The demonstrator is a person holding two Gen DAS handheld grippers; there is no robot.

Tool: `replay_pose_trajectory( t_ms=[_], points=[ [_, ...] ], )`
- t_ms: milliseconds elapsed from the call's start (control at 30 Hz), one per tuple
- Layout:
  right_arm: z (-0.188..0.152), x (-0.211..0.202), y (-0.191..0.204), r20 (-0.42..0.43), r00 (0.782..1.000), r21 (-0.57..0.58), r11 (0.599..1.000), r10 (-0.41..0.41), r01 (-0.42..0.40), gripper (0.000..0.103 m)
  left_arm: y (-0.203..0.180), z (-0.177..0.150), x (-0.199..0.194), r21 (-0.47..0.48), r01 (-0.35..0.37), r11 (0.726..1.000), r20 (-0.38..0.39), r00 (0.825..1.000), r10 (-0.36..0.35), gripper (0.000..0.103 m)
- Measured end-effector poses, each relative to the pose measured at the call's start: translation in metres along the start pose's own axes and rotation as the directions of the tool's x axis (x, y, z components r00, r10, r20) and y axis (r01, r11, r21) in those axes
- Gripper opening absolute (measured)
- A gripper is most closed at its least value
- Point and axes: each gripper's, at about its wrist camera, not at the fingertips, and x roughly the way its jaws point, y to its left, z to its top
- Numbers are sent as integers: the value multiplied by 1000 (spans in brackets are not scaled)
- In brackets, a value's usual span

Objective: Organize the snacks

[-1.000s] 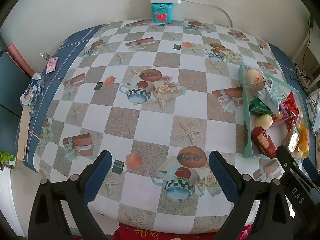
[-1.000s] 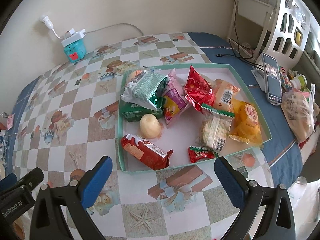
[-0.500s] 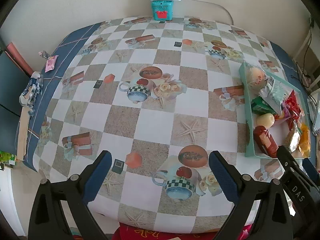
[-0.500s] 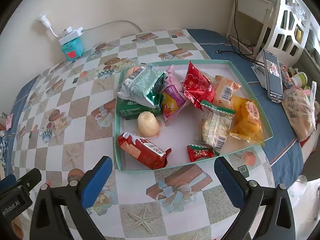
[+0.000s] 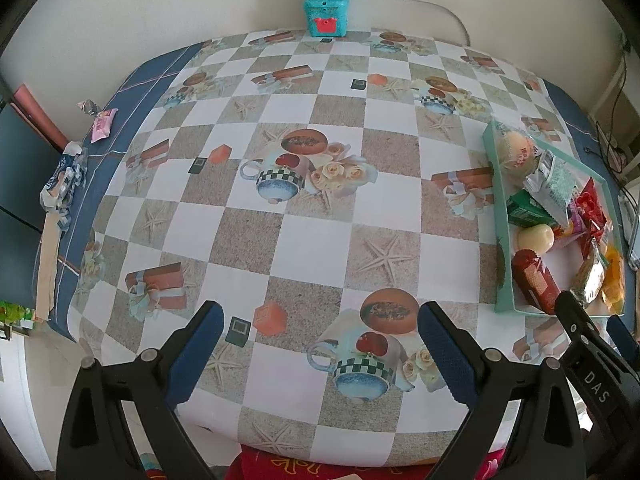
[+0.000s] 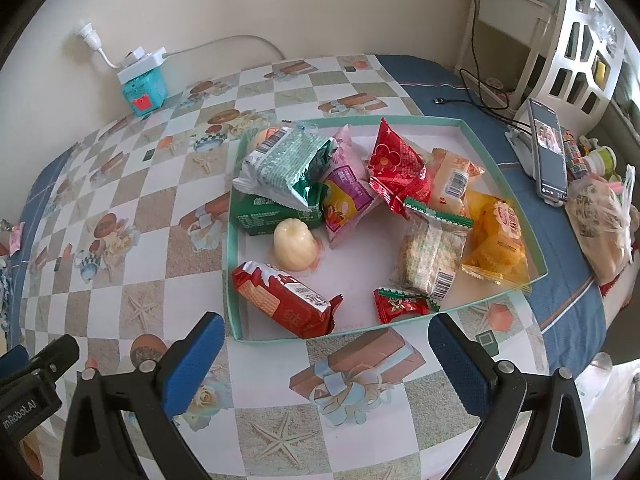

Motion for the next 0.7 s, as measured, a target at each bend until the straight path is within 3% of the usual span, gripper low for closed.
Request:
replay_pose_trajectory(
  t_ms=[700],
  points=[
    [-1, 3, 0, -9, 1000, -6, 1000, -5, 4, 103, 2, 0, 1, -2, -1, 1000, -4, 1000, 1, 98]
  ],
)
